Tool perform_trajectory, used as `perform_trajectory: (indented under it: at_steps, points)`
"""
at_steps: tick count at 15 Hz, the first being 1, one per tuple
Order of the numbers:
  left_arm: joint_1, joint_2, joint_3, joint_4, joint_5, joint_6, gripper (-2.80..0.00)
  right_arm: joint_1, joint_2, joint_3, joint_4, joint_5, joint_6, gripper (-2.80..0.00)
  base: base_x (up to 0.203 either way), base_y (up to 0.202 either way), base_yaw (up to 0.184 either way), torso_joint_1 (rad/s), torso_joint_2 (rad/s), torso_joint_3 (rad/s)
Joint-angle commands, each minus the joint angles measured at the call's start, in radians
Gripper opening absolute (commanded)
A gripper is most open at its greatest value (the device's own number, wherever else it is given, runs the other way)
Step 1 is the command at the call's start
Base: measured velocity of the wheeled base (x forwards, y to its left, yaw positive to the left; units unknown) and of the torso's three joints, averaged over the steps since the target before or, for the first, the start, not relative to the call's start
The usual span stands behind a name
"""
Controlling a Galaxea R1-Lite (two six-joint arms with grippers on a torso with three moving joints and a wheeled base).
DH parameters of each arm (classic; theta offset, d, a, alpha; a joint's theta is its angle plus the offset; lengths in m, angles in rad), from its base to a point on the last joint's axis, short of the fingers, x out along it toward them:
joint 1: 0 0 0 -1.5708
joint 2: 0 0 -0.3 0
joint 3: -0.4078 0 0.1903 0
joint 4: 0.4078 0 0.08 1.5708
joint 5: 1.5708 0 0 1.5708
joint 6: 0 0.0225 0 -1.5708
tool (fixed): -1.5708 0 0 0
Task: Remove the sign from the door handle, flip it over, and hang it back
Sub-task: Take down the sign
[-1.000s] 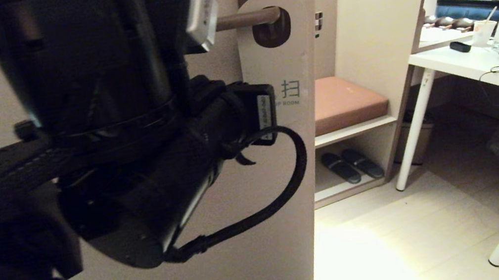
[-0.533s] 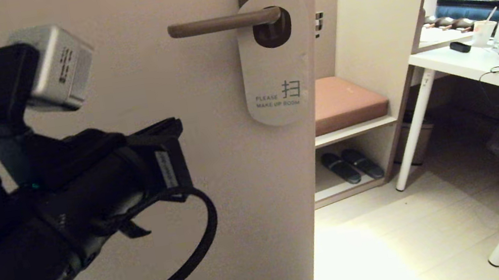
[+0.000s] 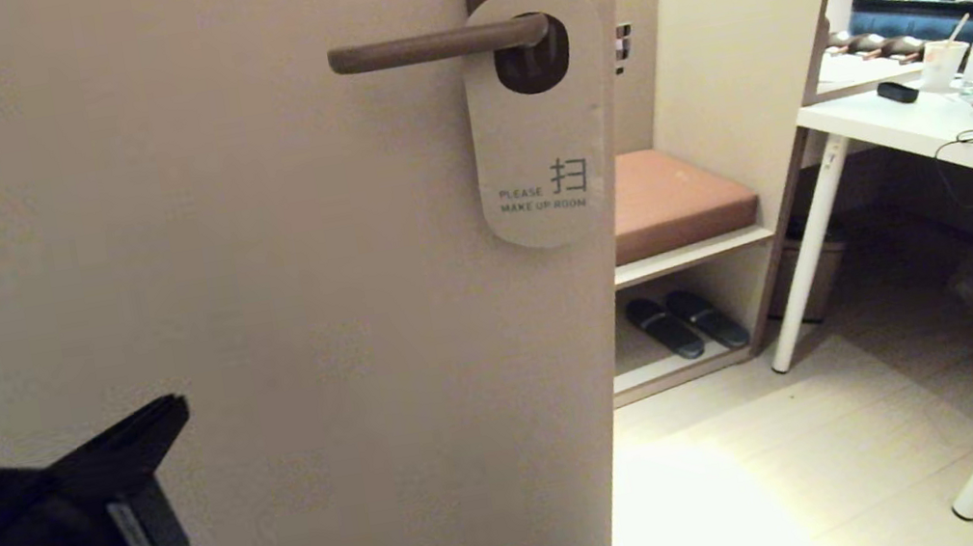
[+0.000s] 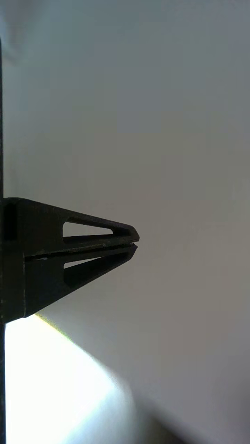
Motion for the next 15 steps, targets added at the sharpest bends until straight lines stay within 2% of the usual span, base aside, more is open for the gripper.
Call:
perform_trajectory:
  at_steps: [1,4,6,8,9,10,11,13,15]
  points:
    - [0.164,-0.141,0.160,-0.003,-0.055,0.004,-2.80,0.000,0.001,0.000,0.000,0.000,0.000,-2.80,0.000,0.000,0.000,0.000,0.00,0.000]
    - [0.377,-0.323,0.361,-0.003,-0.240,0.010,-2.80,0.000,0.001,0.000,0.000,0.000,0.000,-2.80,0.000,0.000,0.000,0.000,0.00,0.000]
    - [0.528,-0.415,0.419,0.029,-0.389,0.034,-2.80,0.002,0.001,0.000,0.000,0.000,0.000,-2.80,0.000,0.000,0.000,0.000,0.00,0.000]
    - [0.659,-0.508,0.435,0.153,-0.586,0.069,-2.80,0.000,0.001,0.000,0.000,0.000,0.000,-2.80,0.000,0.000,0.000,0.000,0.00,0.000]
    - [0.693,-0.563,0.439,0.231,-0.668,0.074,-2.80,0.000,0.001,0.000,0.000,0.000,0.000,-2.80,0.000,0.000,0.000,0.000,0.00,0.000]
    - [0.711,-0.615,0.437,0.287,-0.701,0.075,-2.80,0.000,0.001,0.000,0.000,0.000,0.000,-2.80,0.000,0.000,0.000,0.000,0.00,0.000]
    - [0.724,-0.666,0.434,0.333,-0.699,0.075,-2.80,0.000,0.001,0.000,0.000,0.000,0.000,-2.80,0.000,0.000,0.000,0.000,0.00,0.000]
    - [0.732,-0.774,0.437,0.405,-0.606,0.068,-2.80,0.000,0.001,0.000,0.000,0.000,0.000,-2.80,0.000,0.000,0.000,0.000,0.00,0.000]
    - [0.715,-0.859,0.436,0.458,-0.558,0.035,-2.80,0.000,0.001,0.000,0.000,0.000,0.000,-2.80,0.000,0.000,0.000,0.000,0.00,0.000]
